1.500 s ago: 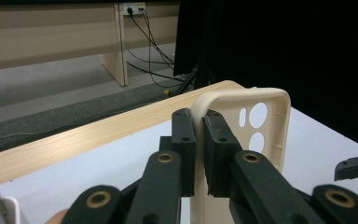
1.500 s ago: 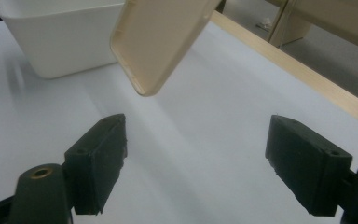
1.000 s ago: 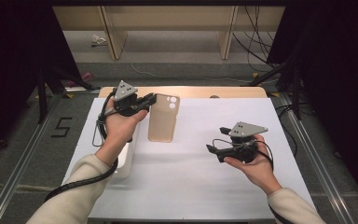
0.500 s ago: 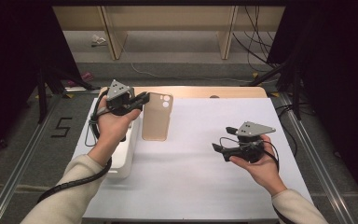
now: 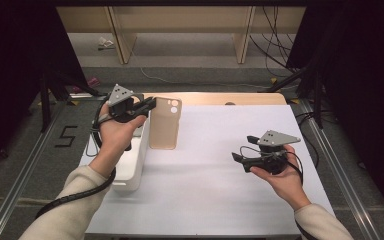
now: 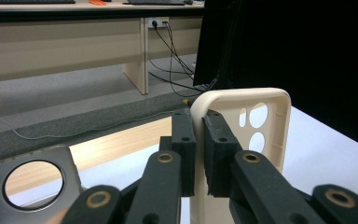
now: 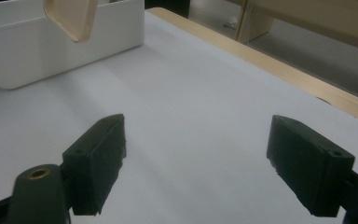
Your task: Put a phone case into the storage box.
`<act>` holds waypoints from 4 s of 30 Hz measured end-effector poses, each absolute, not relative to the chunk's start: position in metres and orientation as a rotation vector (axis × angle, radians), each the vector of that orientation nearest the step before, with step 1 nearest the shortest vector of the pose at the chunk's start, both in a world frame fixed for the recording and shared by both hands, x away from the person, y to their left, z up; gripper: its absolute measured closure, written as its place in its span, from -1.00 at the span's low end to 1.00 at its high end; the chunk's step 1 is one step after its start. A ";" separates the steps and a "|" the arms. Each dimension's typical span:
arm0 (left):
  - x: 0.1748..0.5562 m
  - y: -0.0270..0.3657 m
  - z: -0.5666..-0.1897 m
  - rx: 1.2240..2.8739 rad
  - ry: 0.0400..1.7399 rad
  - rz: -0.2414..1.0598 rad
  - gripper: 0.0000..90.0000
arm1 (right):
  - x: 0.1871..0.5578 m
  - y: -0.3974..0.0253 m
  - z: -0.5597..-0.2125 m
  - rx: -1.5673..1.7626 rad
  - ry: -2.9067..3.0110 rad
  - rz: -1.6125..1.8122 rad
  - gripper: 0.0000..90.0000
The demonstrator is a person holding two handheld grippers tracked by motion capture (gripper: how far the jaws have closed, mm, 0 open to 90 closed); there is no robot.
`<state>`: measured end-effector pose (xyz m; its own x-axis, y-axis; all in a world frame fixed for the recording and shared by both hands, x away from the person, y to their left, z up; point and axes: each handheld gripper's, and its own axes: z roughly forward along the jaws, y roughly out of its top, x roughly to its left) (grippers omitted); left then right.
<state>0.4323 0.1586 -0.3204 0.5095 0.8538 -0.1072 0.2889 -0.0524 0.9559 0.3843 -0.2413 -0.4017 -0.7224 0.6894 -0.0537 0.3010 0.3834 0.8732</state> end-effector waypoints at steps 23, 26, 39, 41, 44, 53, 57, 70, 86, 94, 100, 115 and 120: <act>0.434 0.186 -0.306 1.564 1.036 0.636 0.87 | 0.385 -0.247 -0.403 0.877 2.213 1.286 -0.57; 0.434 0.189 -0.305 1.564 1.040 0.643 0.87 | 0.385 -0.247 -0.403 0.881 2.211 1.285 -0.57; 0.435 0.206 -0.302 1.554 1.063 0.667 0.87 | 0.385 -0.248 -0.403 0.884 2.202 1.291 -0.58; 0.435 0.209 -0.302 1.550 1.068 0.670 0.87 | 0.385 -0.249 -0.402 0.879 2.199 1.290 -0.60; 0.435 0.213 -0.301 1.546 1.075 0.678 0.87 | 0.385 -0.250 -0.403 0.886 2.197 1.294 -0.61; 0.436 0.222 -0.300 1.537 1.091 0.685 0.87 | 0.386 -0.250 -0.403 0.893 2.197 1.299 -0.62; 0.437 0.225 -0.299 1.534 1.099 0.692 0.87 | 0.386 -0.251 -0.403 0.899 2.194 1.302 -0.62; 0.444 0.233 -0.302 1.541 1.108 0.716 0.87 | 0.386 -0.251 -0.404 0.911 2.189 1.303 -0.63; 0.449 0.242 -0.303 1.550 1.103 0.747 0.87 | 0.386 -0.251 -0.403 0.911 2.184 1.307 -0.64; 0.452 0.245 -0.303 1.554 1.099 0.762 0.87 | 0.386 -0.252 -0.403 0.911 2.184 1.308 -0.64; 0.456 0.247 -0.305 1.551 1.104 0.765 0.87 | 0.386 -0.252 -0.403 0.912 2.181 1.308 -0.64; 0.465 0.251 -0.312 1.539 1.105 0.762 0.86 | 0.386 -0.252 -0.403 0.912 2.178 1.312 -0.64; 0.469 0.251 -0.315 1.540 1.112 0.768 0.86 | 0.386 -0.252 -0.403 0.914 2.178 1.313 -0.64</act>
